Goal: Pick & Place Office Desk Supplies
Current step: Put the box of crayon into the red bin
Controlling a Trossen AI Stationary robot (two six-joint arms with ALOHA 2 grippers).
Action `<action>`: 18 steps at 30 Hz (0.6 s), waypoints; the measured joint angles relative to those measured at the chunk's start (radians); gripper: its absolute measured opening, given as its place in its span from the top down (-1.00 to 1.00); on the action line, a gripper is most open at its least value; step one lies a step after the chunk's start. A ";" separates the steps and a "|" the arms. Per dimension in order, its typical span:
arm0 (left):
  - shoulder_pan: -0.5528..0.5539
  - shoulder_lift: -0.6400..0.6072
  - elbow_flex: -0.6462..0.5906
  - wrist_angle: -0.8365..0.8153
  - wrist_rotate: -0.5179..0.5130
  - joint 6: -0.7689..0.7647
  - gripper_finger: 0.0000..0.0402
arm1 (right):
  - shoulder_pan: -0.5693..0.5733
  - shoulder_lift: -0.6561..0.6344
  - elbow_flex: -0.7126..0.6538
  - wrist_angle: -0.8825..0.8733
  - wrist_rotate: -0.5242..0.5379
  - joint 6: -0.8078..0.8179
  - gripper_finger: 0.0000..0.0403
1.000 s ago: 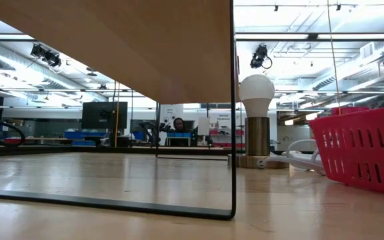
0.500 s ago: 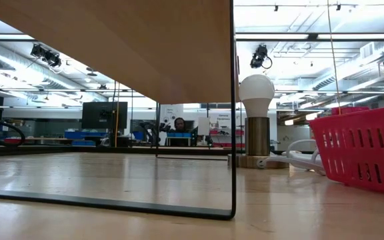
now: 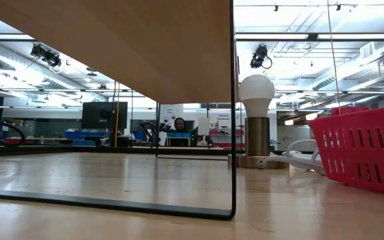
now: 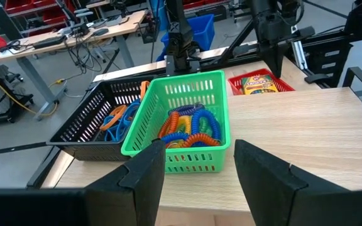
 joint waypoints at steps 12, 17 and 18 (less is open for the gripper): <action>0.000 0.000 0.000 -0.004 0.000 0.009 0.02 | -0.003 -0.003 0.013 -0.129 -0.019 0.074 1.00; 0.000 0.000 0.000 -0.008 0.012 0.008 0.02 | -0.003 0.000 0.081 -0.316 0.013 0.119 1.00; 0.000 0.000 0.000 -0.008 0.017 0.007 0.02 | -0.003 0.000 0.096 -0.346 0.024 0.134 1.00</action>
